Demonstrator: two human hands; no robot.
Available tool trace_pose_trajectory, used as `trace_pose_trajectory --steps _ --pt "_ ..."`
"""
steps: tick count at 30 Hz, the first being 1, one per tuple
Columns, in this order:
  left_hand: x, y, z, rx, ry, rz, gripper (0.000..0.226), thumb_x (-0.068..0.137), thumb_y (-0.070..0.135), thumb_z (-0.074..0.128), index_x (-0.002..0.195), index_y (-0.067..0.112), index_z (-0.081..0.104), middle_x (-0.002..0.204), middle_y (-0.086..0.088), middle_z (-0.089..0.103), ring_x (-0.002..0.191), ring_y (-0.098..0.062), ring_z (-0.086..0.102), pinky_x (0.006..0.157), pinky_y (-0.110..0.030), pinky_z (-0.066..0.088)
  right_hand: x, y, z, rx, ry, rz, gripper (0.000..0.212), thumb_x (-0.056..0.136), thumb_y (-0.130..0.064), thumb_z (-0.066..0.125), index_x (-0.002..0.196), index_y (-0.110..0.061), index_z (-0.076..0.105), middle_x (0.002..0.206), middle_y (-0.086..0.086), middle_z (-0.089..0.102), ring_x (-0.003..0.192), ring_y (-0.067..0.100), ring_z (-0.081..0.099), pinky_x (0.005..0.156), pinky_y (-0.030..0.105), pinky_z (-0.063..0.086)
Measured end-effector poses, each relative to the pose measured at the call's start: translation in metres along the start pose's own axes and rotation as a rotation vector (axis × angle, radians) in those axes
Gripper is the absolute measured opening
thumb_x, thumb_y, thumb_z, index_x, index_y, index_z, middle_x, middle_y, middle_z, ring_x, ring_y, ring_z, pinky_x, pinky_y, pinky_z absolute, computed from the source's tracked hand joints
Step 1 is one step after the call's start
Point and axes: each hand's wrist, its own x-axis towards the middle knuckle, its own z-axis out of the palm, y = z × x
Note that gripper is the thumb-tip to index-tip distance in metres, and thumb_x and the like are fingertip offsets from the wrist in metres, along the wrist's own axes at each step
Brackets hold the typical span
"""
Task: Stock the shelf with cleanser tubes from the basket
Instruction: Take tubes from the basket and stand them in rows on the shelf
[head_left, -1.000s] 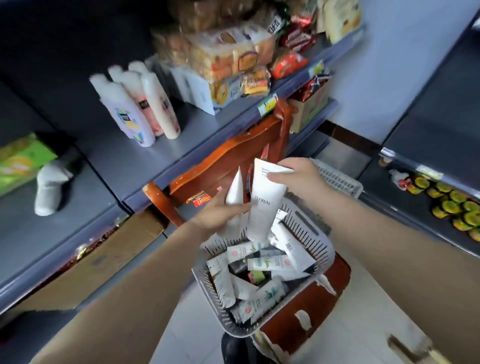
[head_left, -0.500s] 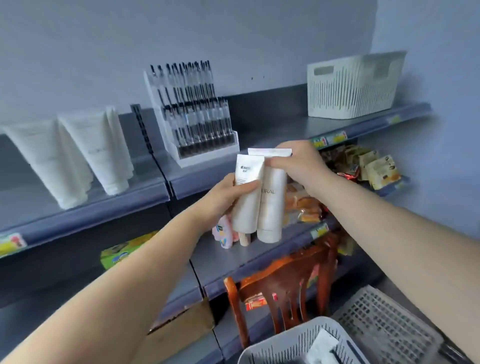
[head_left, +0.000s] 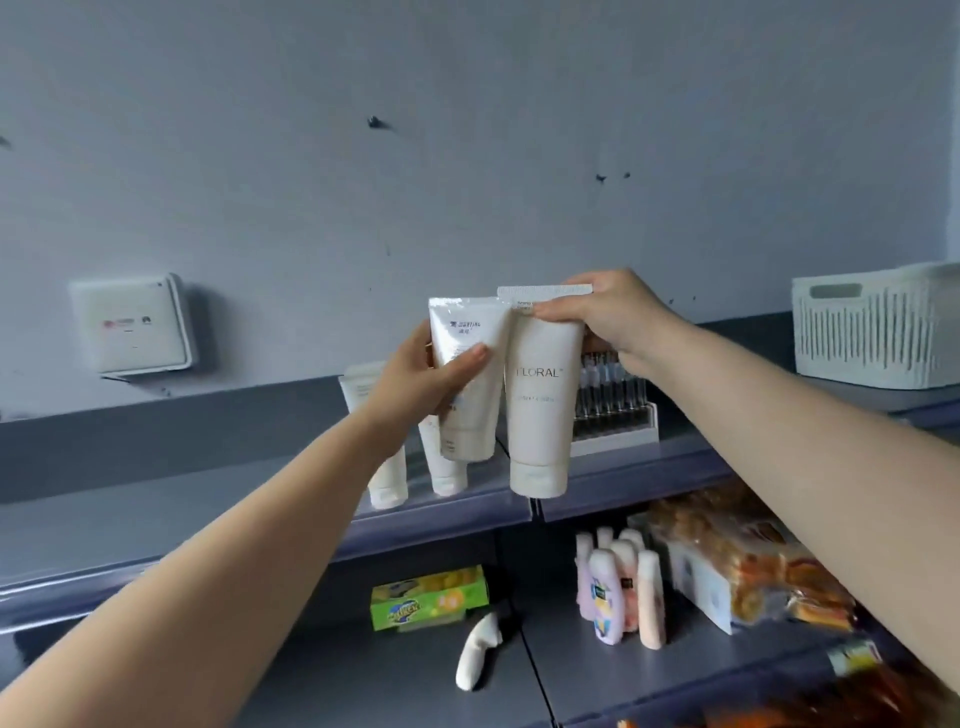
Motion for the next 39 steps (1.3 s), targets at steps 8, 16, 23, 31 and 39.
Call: trace_pose_trajectory --steps 8,16,23,31,39 --pt "0.030 0.006 -0.101 0.005 0.189 0.000 0.027 0.079 0.014 0.072 0.102 0.017 0.059 0.081 0.003 0.064 0.056 0.002 0.063 0.046 -0.016 0.048 0.046 -0.029 0.057 0.051 -0.051 0.002 0.016 0.078 -0.005 0.070 0.084 -0.014 0.058 0.077 0.000 0.064 0.066 0.011 0.062 0.054 0.021 0.051" --pt "0.061 -0.011 -0.185 0.011 0.286 0.032 0.027 0.079 0.014 0.072 0.101 0.019 0.059 0.087 0.002 0.065 0.065 -0.005 0.065 0.049 -0.016 0.050 0.105 -0.046 0.102 0.129 0.007 -0.017 0.051 0.077 -0.005 0.071 0.124 -0.005 0.051 0.085 0.002 0.063 0.071 0.014 0.063 0.057 0.026 0.051" --pt "0.090 -0.051 -0.225 0.032 0.291 0.027 0.019 0.080 0.017 0.071 0.093 0.024 0.059 0.085 0.005 0.066 0.064 -0.001 0.065 0.051 -0.015 0.052 0.150 -0.042 0.126 0.199 0.061 -0.060 0.020 0.079 -0.004 0.069 0.089 -0.016 0.056 0.082 0.000 0.065 0.069 0.011 0.064 0.057 0.026 0.053" --pt "0.127 -0.089 -0.246 0.049 0.252 -0.107 0.033 0.079 0.021 0.072 0.109 0.024 0.060 0.096 0.003 0.067 0.080 -0.010 0.065 0.053 -0.019 0.053 0.209 -0.019 0.164 0.249 0.093 -0.150 0.016 0.079 -0.008 0.071 0.081 -0.019 0.059 0.083 -0.003 0.064 0.070 0.008 0.064 0.055 0.019 0.051" --pt "0.166 -0.122 -0.256 0.191 0.206 -0.199 0.021 0.075 0.015 0.075 0.090 0.024 0.063 0.078 0.010 0.070 0.065 -0.003 0.067 0.052 -0.019 0.051 0.274 0.025 0.204 0.049 -0.090 -0.157 0.018 0.078 -0.004 0.071 0.093 -0.010 0.065 0.086 0.003 0.066 0.069 0.012 0.063 0.069 0.025 0.055"
